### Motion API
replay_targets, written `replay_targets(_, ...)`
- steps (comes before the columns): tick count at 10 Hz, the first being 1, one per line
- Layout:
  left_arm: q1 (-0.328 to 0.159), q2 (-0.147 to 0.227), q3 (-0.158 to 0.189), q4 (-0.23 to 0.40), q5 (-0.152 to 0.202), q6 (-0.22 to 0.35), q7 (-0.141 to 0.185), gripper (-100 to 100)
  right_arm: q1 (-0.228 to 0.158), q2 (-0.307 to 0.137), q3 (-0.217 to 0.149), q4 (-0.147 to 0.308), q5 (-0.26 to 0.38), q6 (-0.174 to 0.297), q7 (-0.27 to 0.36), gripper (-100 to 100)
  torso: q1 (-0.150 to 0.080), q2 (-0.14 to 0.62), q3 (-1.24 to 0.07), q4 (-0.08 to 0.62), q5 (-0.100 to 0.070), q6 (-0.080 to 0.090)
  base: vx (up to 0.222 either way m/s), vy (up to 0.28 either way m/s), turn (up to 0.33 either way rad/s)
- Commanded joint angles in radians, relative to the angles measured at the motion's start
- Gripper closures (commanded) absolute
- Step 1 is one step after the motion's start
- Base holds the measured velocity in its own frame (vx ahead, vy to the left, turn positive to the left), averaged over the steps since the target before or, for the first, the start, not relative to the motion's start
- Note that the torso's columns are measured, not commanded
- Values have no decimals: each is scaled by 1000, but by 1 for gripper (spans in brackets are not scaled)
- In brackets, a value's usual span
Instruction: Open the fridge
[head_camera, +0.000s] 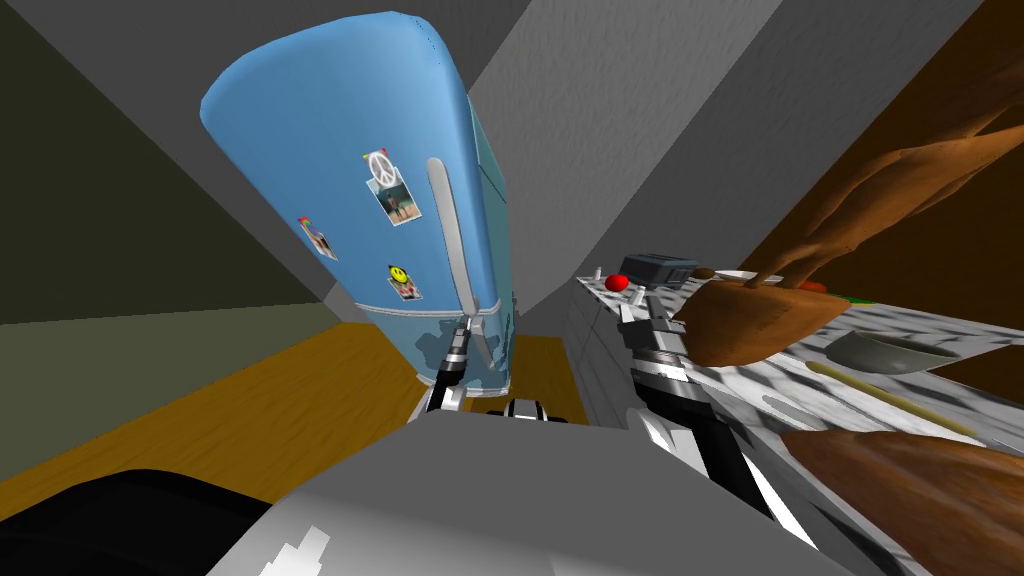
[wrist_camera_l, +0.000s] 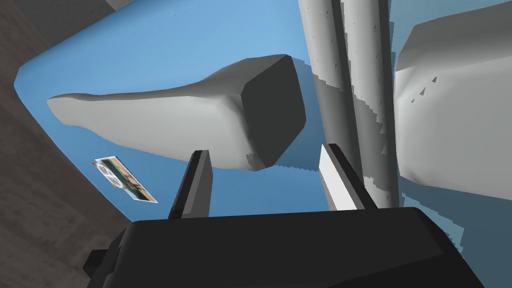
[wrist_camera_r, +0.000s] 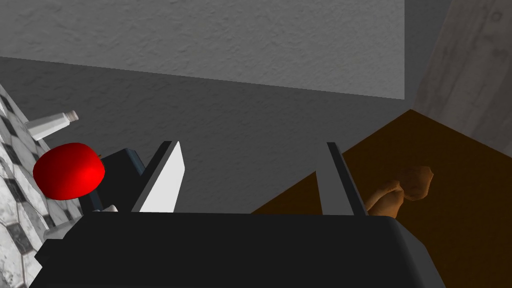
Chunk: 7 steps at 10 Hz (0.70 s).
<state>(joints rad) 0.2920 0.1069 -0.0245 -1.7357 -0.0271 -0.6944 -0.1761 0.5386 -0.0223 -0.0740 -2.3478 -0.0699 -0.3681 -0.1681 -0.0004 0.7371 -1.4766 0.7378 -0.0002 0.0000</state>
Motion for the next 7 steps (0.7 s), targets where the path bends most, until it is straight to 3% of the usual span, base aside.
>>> replay_targets(1,-7,21,8,-27,1,65,-5,-100,0,0,0,0,0,0,0,0,2,-3,-1,-2,1,1,-8,-39,12)
replay_targets(7,-22,47,30,-97,5,216,-15,-100,0,0,0,0,0,0,0,0,0,0,0,0,0,0,-4,-41,20)
